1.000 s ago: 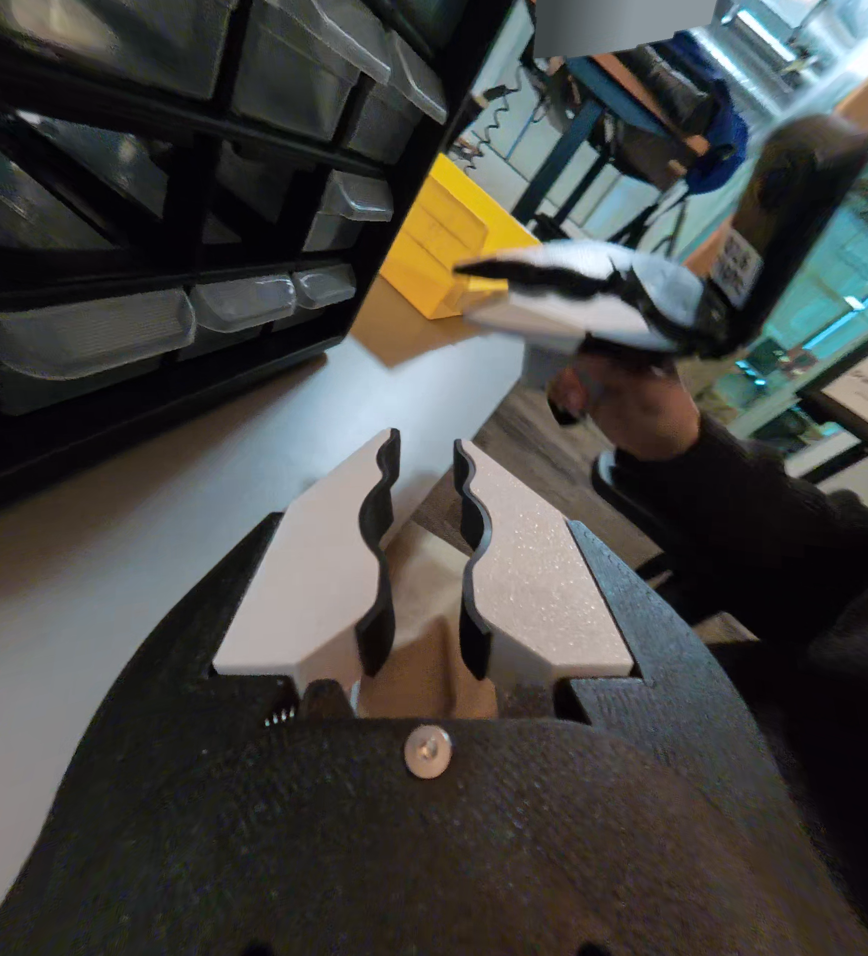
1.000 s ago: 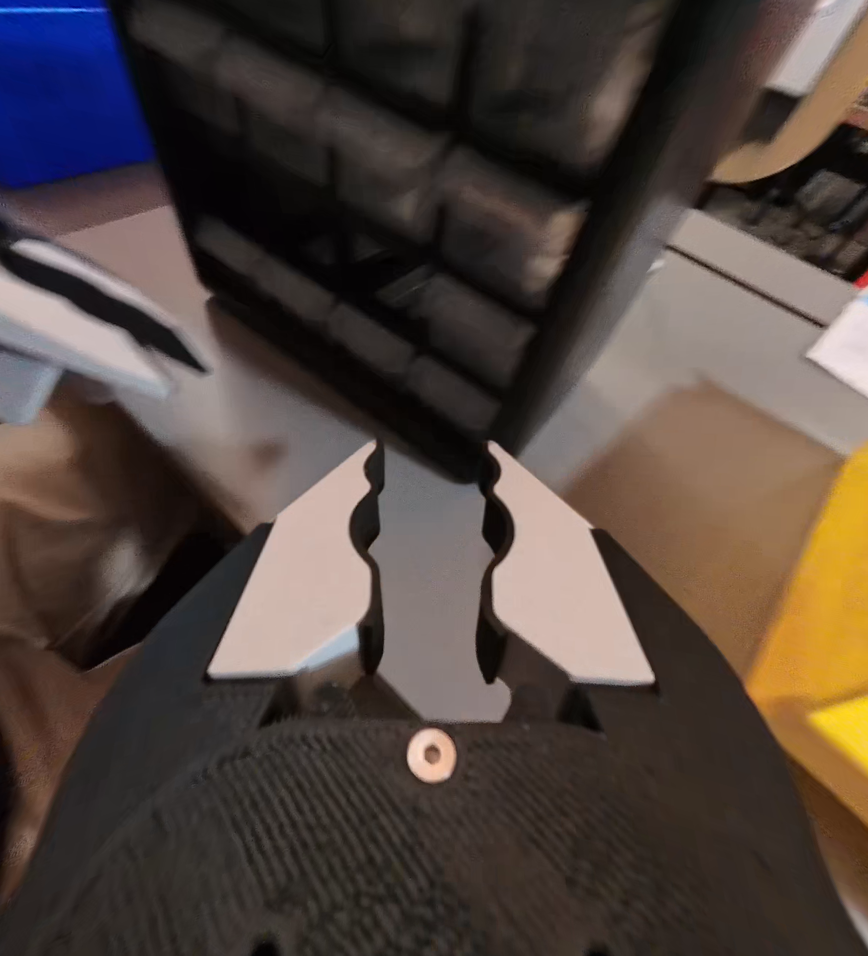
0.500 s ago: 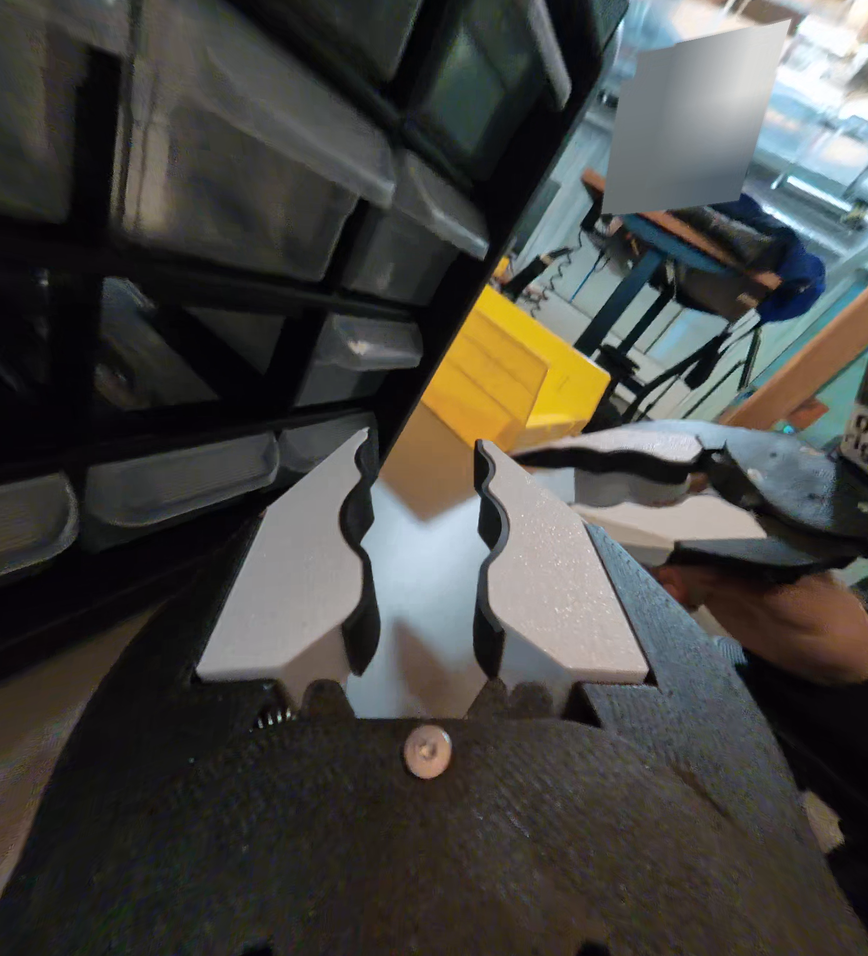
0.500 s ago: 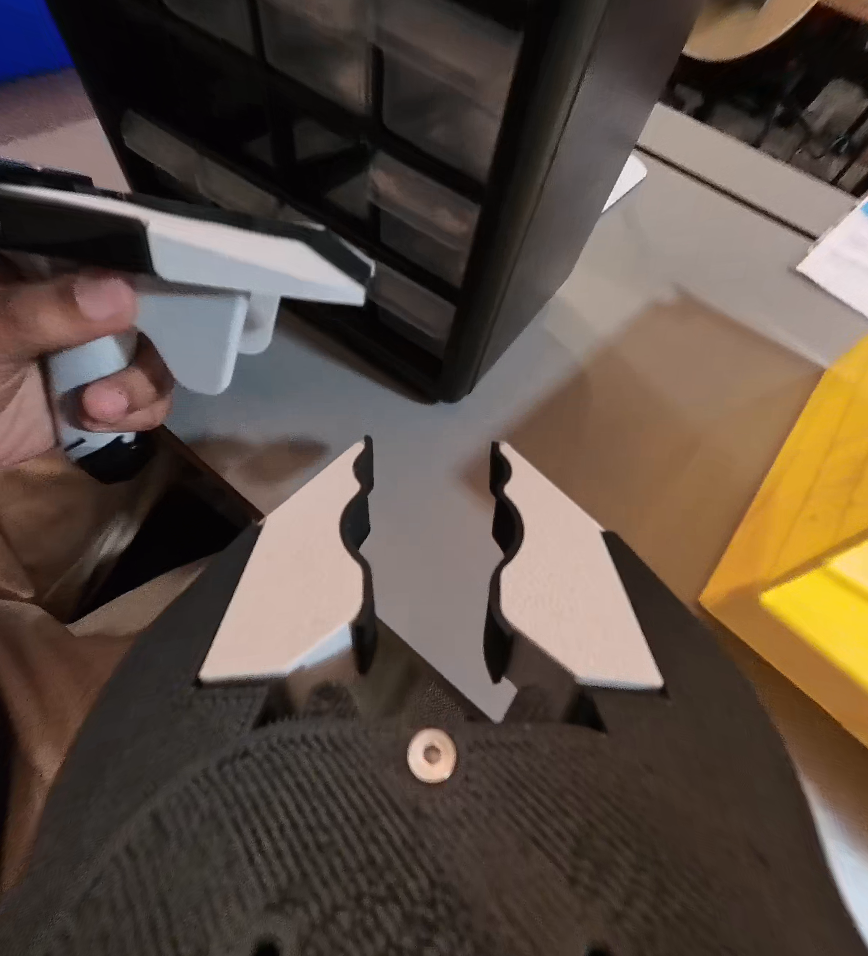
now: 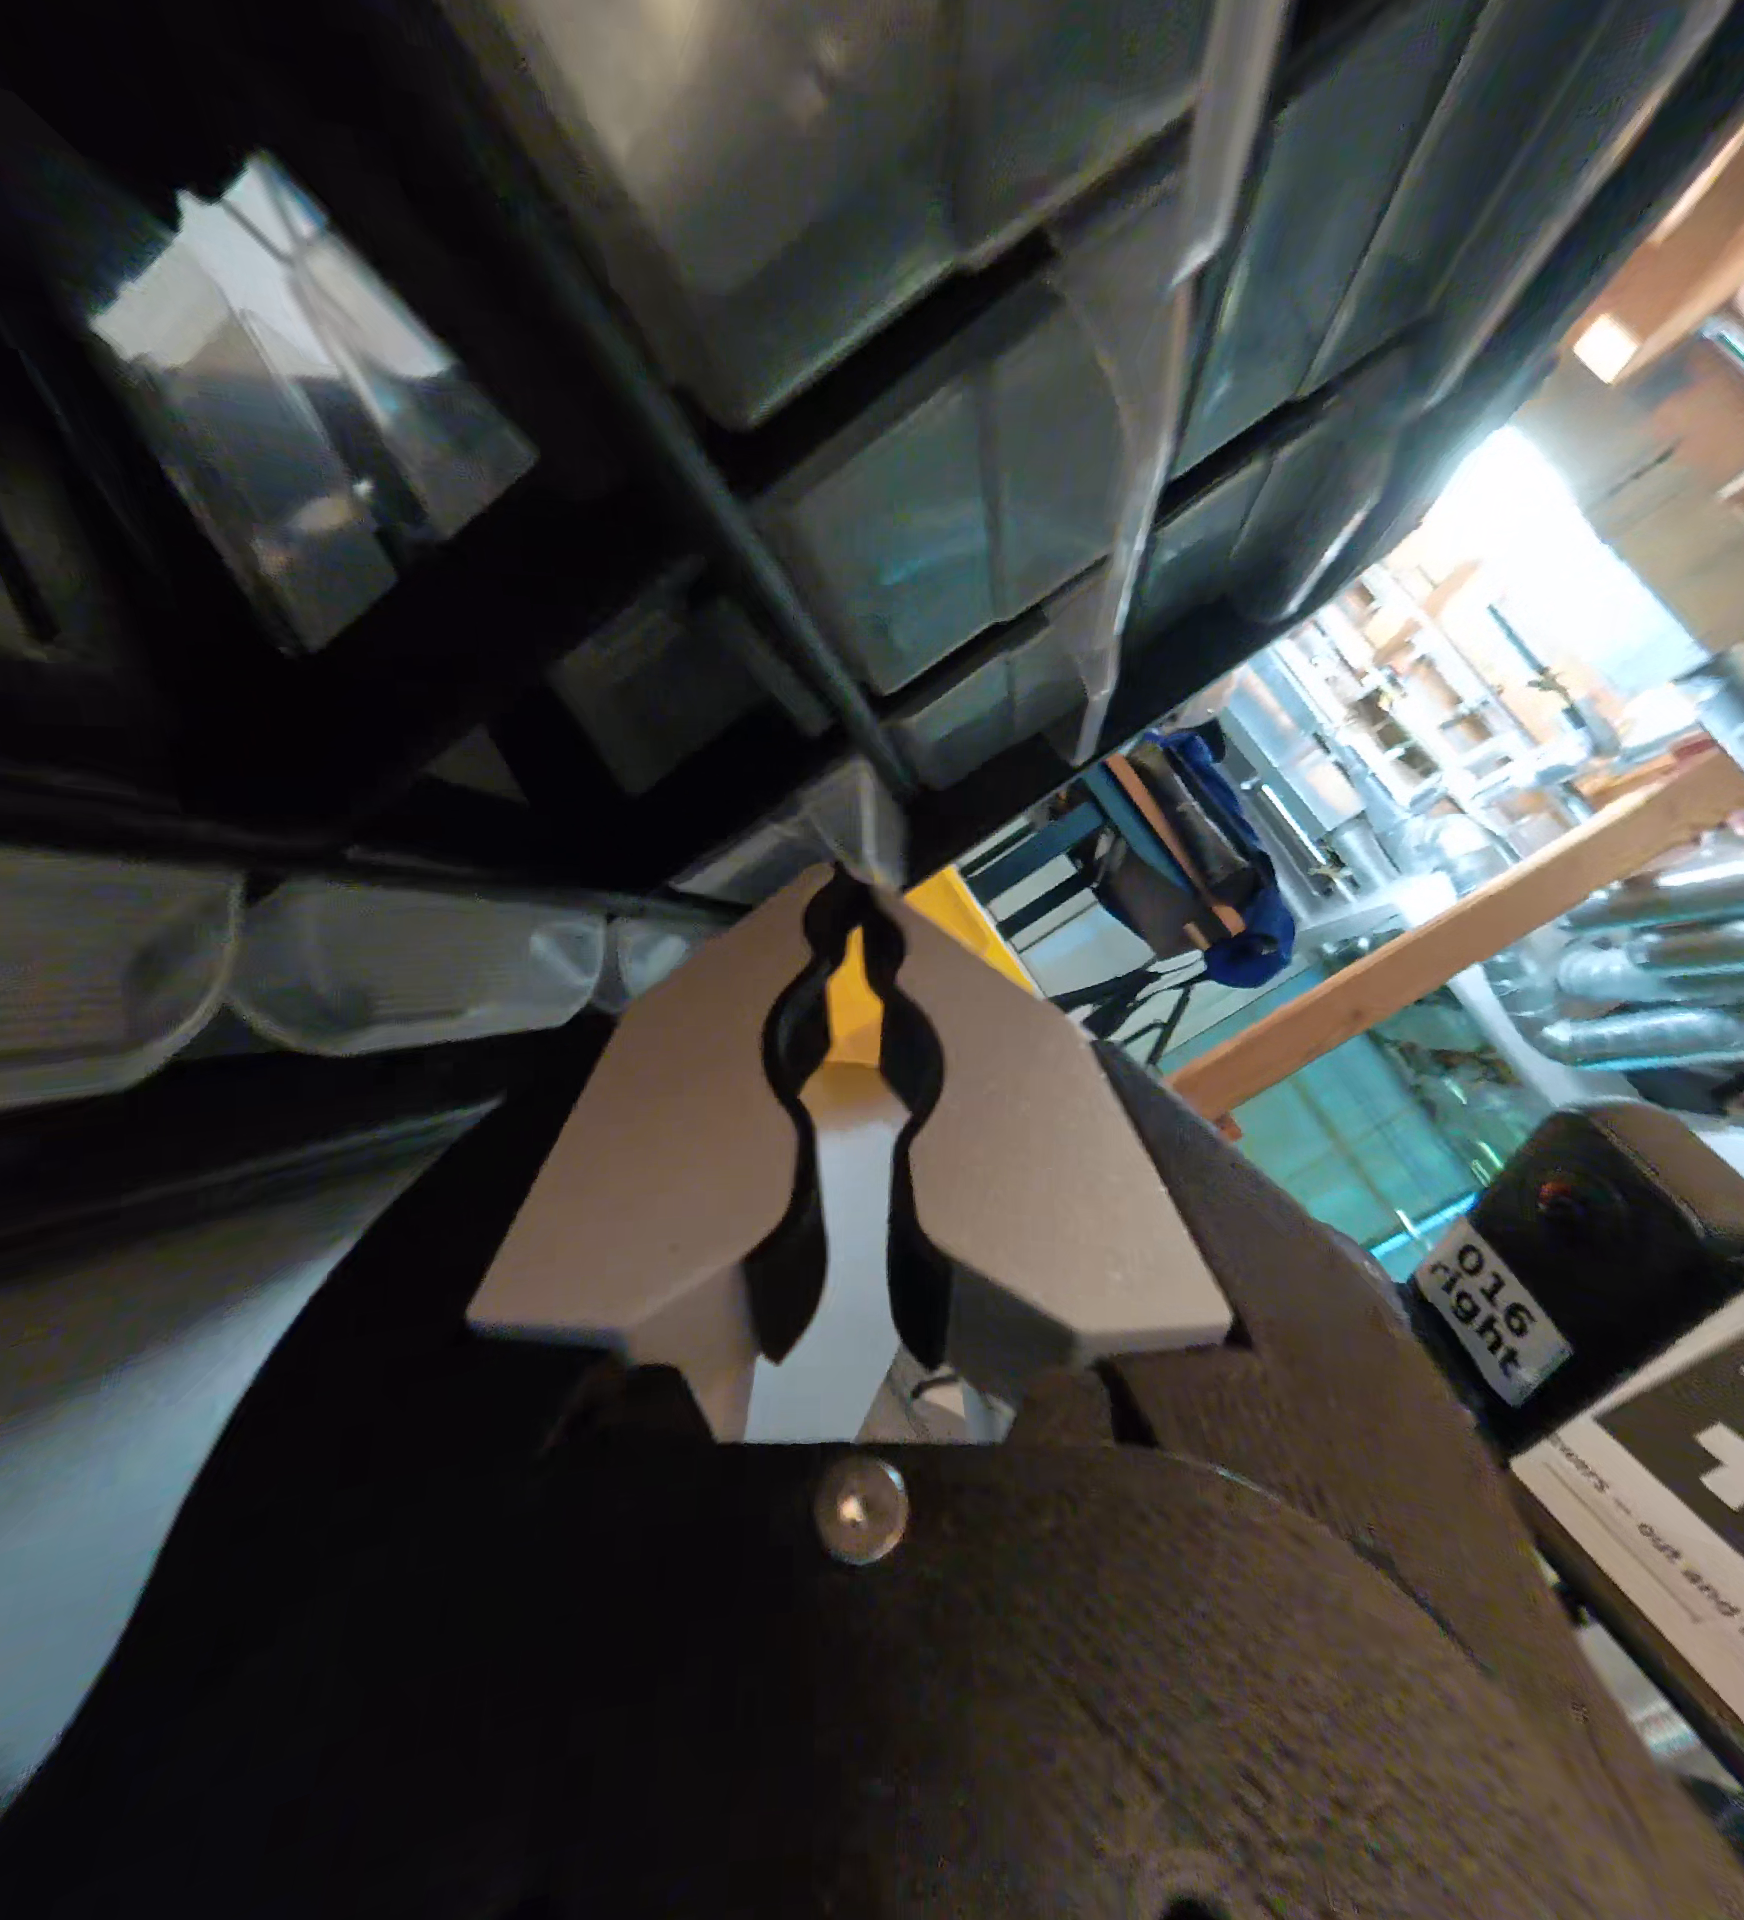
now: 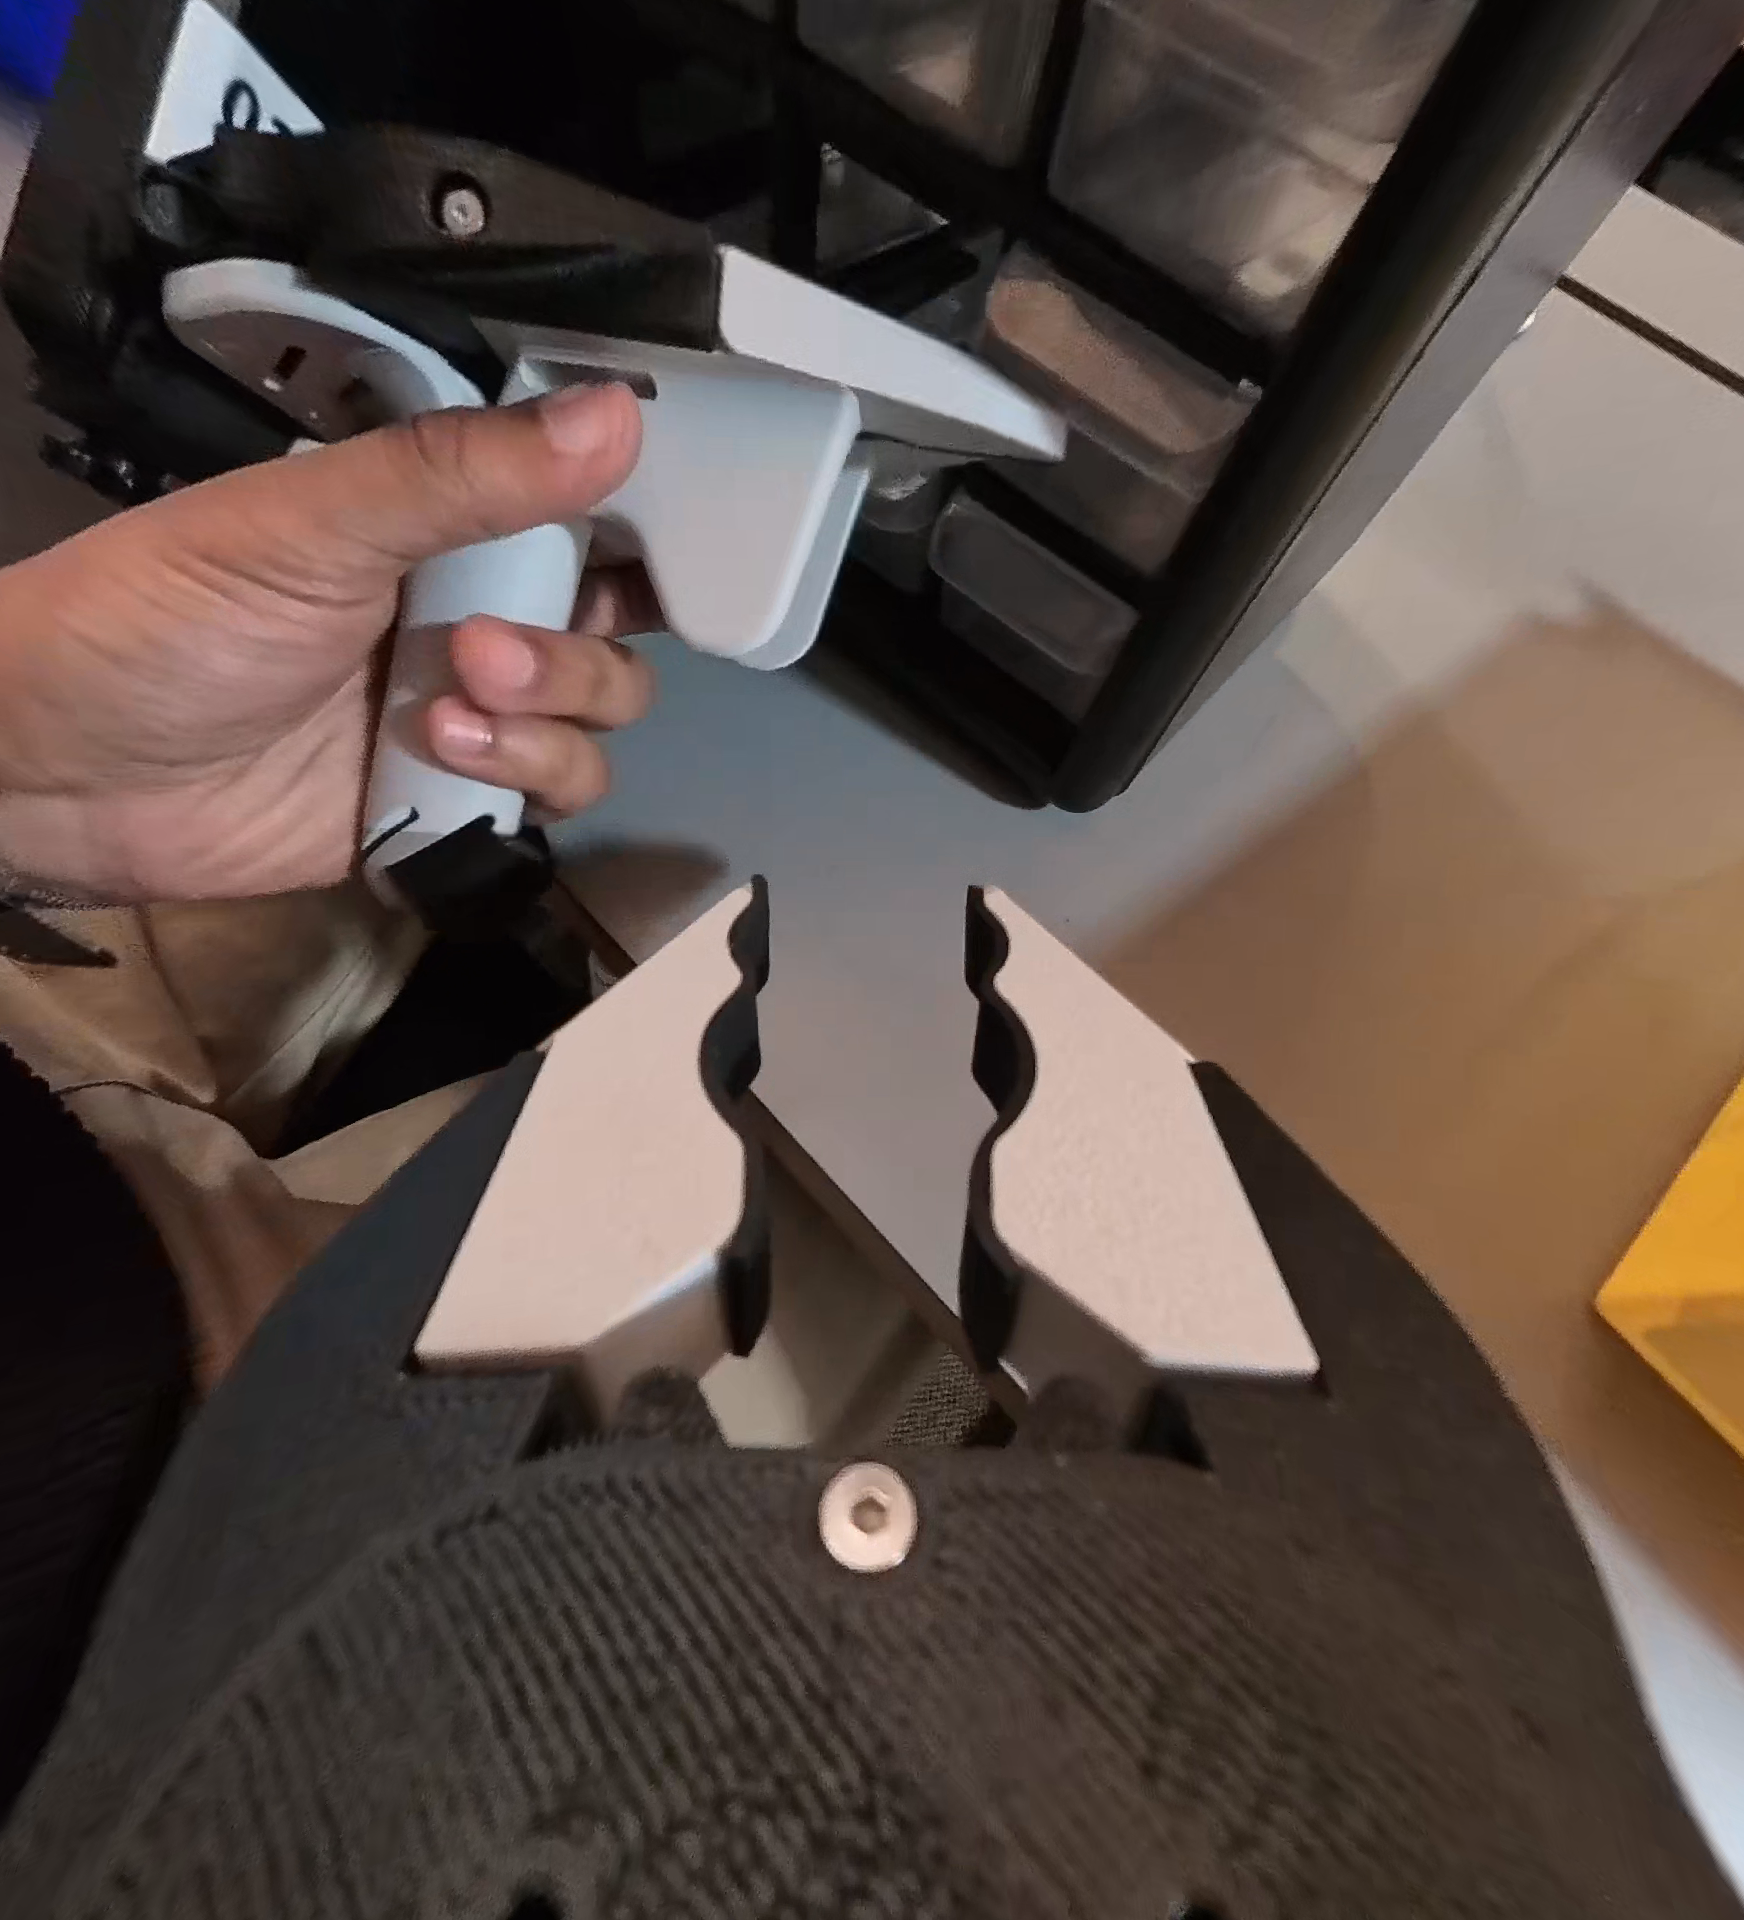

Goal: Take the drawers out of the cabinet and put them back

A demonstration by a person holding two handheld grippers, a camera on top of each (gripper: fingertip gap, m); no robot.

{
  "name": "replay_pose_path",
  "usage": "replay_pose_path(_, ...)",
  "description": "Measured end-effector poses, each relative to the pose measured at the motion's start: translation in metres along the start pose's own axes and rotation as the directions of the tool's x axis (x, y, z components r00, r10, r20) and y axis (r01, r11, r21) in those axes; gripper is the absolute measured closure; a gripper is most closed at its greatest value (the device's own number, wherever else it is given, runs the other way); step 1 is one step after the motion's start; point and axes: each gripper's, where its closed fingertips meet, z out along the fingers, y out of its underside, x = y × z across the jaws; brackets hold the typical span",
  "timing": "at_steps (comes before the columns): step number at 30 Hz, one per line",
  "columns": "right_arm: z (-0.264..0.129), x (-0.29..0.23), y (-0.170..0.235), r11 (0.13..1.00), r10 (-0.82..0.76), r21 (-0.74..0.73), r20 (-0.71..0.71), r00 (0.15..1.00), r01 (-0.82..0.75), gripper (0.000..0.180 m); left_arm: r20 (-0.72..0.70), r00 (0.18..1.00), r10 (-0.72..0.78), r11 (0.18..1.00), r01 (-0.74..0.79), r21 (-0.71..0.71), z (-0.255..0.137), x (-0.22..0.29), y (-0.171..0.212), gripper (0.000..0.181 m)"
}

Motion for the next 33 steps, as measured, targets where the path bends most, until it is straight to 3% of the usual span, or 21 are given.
replay_pose_path(7, 0.001, 0.007, 0.004, 0.997, 0.073, -0.004, 0.005, 0.997, -0.073, 0.143, 0.003, 0.997, 0.08, 0.996, -0.08, -0.043, -0.012, 0.011, 0.017, 0.181)
replay_pose_path(15, -0.001, 0.005, 0.0, 0.997, 0.07, 0.012, 0.014, 0.997, -0.07, 0.143, -0.058, 0.989, -0.136, 0.991, 0.137, 0.001, -0.007, 0.007, 0.003, 0.163)
replay_pose_path(20, -0.002, 0.005, -0.002, 0.998, 0.061, 0.017, 0.013, 0.998, -0.061, 0.142, -0.074, 0.976, -0.205, 0.978, 0.207, 0.028, -0.006, 0.006, -0.003, 0.179)
replay_pose_path(33, -0.006, 0.008, -0.008, 0.996, 0.069, 0.049, 0.005, 0.998, -0.069, 0.146, -0.081, 0.963, -0.257, 0.967, 0.256, -0.02, -0.029, 0.024, 0.025, 0.179)
